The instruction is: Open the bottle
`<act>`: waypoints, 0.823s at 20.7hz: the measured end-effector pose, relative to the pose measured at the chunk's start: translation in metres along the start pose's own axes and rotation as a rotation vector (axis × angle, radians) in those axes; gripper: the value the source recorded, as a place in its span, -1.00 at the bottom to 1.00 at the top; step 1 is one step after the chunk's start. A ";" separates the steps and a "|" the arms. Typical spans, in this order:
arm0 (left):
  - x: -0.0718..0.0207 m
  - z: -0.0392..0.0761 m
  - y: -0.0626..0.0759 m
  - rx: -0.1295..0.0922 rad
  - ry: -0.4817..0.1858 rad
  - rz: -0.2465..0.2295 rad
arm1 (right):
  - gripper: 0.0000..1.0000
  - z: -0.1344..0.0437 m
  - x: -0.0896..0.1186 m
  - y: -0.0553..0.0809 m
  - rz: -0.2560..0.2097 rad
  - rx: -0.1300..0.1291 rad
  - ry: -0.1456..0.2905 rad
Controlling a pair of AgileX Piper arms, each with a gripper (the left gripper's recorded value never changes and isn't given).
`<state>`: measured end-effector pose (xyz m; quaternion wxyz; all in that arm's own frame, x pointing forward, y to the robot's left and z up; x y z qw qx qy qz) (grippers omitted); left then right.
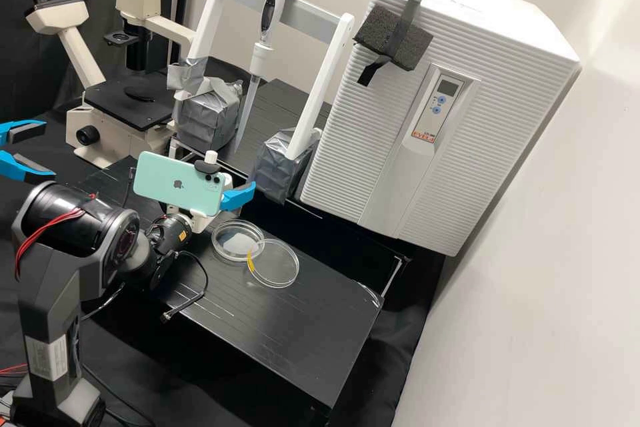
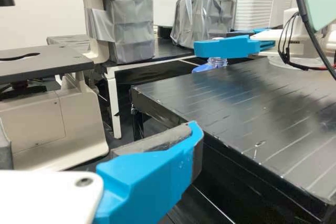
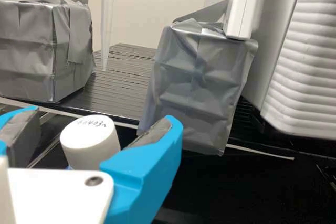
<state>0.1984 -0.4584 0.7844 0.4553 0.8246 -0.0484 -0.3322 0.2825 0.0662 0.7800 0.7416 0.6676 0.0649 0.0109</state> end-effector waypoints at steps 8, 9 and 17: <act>0.0000 0.000 0.000 0.000 0.000 0.000 | -1.00 0.001 0.002 -0.002 -0.004 -0.002 -0.004; 0.0000 0.000 0.000 0.000 0.000 0.000 | -1.00 0.001 0.002 -0.002 -0.004 -0.002 -0.004; -0.0002 0.000 0.000 -0.001 0.000 -0.001 | -1.00 0.002 0.003 0.000 0.004 -0.003 -0.008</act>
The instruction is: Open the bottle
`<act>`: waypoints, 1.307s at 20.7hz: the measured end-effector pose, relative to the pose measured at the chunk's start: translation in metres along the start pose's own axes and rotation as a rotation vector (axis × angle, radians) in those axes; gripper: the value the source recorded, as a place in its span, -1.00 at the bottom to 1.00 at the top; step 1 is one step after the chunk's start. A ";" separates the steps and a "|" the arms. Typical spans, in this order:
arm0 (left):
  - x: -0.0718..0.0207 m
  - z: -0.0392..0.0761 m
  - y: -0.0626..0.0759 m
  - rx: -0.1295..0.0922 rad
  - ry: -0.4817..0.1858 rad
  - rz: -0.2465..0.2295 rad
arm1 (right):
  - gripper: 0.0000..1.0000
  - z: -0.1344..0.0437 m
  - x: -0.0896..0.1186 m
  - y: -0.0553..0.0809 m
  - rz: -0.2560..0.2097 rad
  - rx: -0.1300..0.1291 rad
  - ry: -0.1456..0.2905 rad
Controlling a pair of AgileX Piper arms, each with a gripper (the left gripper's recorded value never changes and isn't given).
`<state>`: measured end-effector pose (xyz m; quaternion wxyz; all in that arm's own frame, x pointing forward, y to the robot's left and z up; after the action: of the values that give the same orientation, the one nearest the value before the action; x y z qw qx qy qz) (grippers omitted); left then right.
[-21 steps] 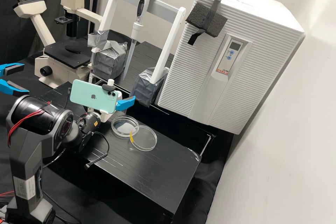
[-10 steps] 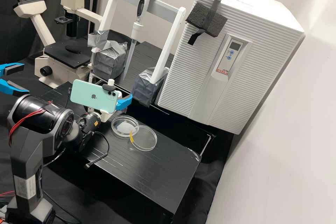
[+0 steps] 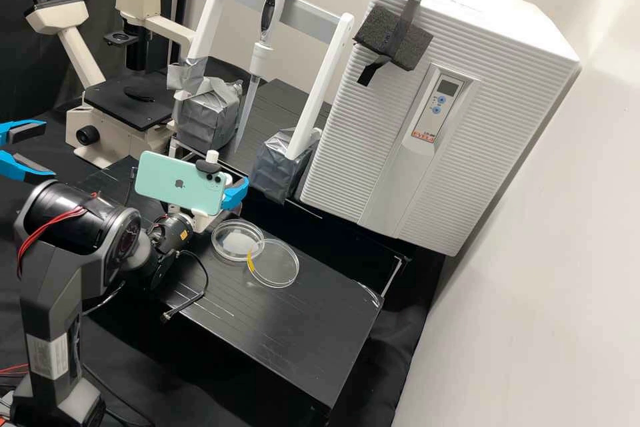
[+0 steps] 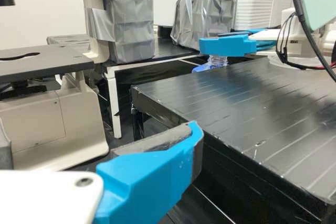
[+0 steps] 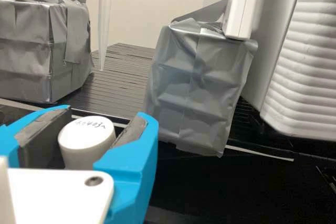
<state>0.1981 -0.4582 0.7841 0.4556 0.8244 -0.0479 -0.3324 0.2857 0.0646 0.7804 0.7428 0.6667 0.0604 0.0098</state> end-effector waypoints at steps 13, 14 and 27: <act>0.0000 0.000 0.000 0.000 0.000 0.000 | -1.00 0.002 0.000 0.001 0.005 0.000 -0.006; 0.0000 0.000 0.000 0.000 0.000 0.000 | -1.00 0.002 0.000 0.001 0.005 0.000 -0.006; 0.0011 0.002 0.000 0.000 -0.009 -0.001 | -1.00 0.000 0.000 0.004 0.015 0.000 0.002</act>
<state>0.1979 -0.4597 0.7828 0.4554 0.8229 -0.0494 -0.3362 0.2855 0.0654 0.7847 0.7426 0.6672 0.0559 0.0160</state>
